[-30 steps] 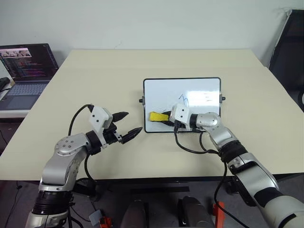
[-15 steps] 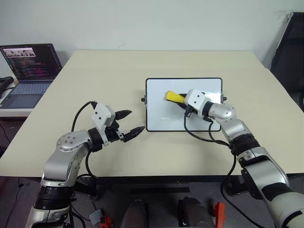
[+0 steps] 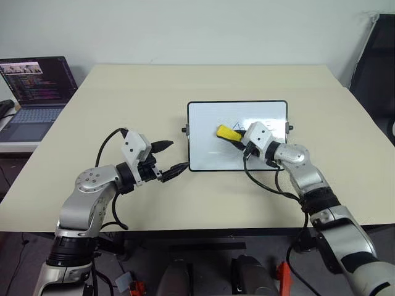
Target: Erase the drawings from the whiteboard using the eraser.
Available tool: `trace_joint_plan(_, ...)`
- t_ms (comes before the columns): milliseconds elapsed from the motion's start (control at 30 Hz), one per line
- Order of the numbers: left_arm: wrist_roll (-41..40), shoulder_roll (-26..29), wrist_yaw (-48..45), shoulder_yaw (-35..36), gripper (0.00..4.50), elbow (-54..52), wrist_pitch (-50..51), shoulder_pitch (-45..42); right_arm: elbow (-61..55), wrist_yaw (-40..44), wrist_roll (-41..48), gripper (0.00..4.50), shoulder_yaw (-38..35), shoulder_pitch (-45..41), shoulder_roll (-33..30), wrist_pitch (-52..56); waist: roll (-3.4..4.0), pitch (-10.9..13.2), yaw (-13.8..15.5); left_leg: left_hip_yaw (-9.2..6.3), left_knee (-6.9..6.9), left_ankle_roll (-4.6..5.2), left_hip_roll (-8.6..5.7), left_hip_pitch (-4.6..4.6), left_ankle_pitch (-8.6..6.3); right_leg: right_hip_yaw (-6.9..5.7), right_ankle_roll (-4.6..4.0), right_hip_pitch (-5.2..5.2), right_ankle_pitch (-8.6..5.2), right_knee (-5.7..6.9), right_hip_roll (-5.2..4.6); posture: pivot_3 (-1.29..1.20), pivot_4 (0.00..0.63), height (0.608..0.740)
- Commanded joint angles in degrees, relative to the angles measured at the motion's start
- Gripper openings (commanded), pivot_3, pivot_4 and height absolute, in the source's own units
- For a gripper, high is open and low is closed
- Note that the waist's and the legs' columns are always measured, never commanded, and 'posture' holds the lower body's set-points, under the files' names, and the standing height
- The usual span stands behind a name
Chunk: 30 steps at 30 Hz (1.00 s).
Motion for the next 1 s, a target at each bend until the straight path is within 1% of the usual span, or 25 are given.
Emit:
trace_joint_plan(33,-2.2,2.2,-1.1,3.2,4.5,-0.7,0.3,-2.5,-19.7,6.2,12.0,1.0,-5.8,-0.9,-6.3,15.4,0.06,0.1,0.1,-0.02,0.0,0.0,0.0,-0.11,0.0,-0.02,0.04,-0.09,0.03,-0.01,-0.01,0.0,0.15,0.74)
trace_joint_plan(167,-1.9,4.3,-2.1,3.4,4.5,0.0,0.2,-3.8,-29.7,10.6,19.6,1.0,-10.9,1.3,-16.6,28.0,0.02,0.1,0.6,-0.1,-0.23,-0.04,-0.02,-0.1,-0.05,-0.18,-0.07,-0.03,-0.07,-0.27,-0.04,0.0,0.15,0.74)
trace_joint_plan(233,-1.6,6.1,-3.0,3.8,4.5,0.6,0.1,-4.6,-31.6,14.1,20.5,1.0,-14.3,3.6,-24.5,30.8,0.01,0.1,0.7,-0.08,-0.35,-0.08,-0.03,-0.11,-0.08,-0.2,-0.11,-0.02,-0.14,-0.37,-0.07,0.0,0.15,0.74)
trace_joint_plan(367,-1.1,9.0,-5.0,4.3,4.5,2.7,-0.8,-6.4,-29.6,18.9,18.3,1.0,-18.5,10.3,-35.7,28.8,-0.01,0.1,0.7,0.02,-0.76,-0.08,-0.03,-0.12,-0.08,-0.18,0.05,-0.03,-0.2,-0.87,-0.1,0.0,0.15,0.74)
trace_joint_plan(433,-0.3,10.6,-6.6,3.9,4.5,4.6,-1.7,-7.2,-26.8,20.6,14.4,1.0,-18.8,14.8,-40.9,25.2,-0.03,0.1,0.6,0.07,-0.81,-0.07,-0.03,-0.12,-0.09,-0.17,0.04,-0.03,-0.22,-0.93,-0.1,0.0,0.15,0.74)
trace_joint_plan(500,0.5,11.7,-7.8,3.4,4.5,6.2,-2.6,-7.8,-24.9,21.8,11.9,1.0,-18.8,17.7,-44.1,22.7,-0.03,0.1,0.4,0.13,-0.83,-0.09,-0.02,-0.12,-0.11,-0.13,0.01,-0.03,-0.25,-0.95,-0.11,0.0,0.15,0.74)
trace_joint_plan(633,0.6,12.5,-9.2,2.7,4.5,7.6,-2.3,-8.6,-22.7,20.7,10.4,1.0,-19.0,18.0,-45.1,22.5,0.0,0.1,-0.4,0.25,-0.84,-0.1,-0.01,-0.07,-0.13,-0.02,0.1,-0.07,-0.33,-0.9,-0.1,0.0,0.15,0.74)
trace_joint_plan(800,0.9,11.6,-9.0,2.7,4.5,7.7,-2.7,-9.6,-21.4,21.2,8.6,1.0,-17.9,17.8,-44.9,21.8,-0.02,0.1,-0.3,0.23,-0.81,-0.1,-0.01,-0.08,-0.13,-0.04,0.12,-0.05,-0.33,-0.88,-0.1,0.0,0.15,0.74)
trace_joint_plan(1000,0.6,11.9,-9.8,2.4,4.5,7.1,-1.9,-9.6,-20.5,22.1,8.1,1.0,-17.6,16.9,-44.4,20.7,-0.02,0.1,-0.3,0.21,-0.81,-0.1,-0.02,-0.08,-0.13,-0.05,0.12,-0.05,-0.33,-0.88,-0.11,0.0,0.15,0.74)
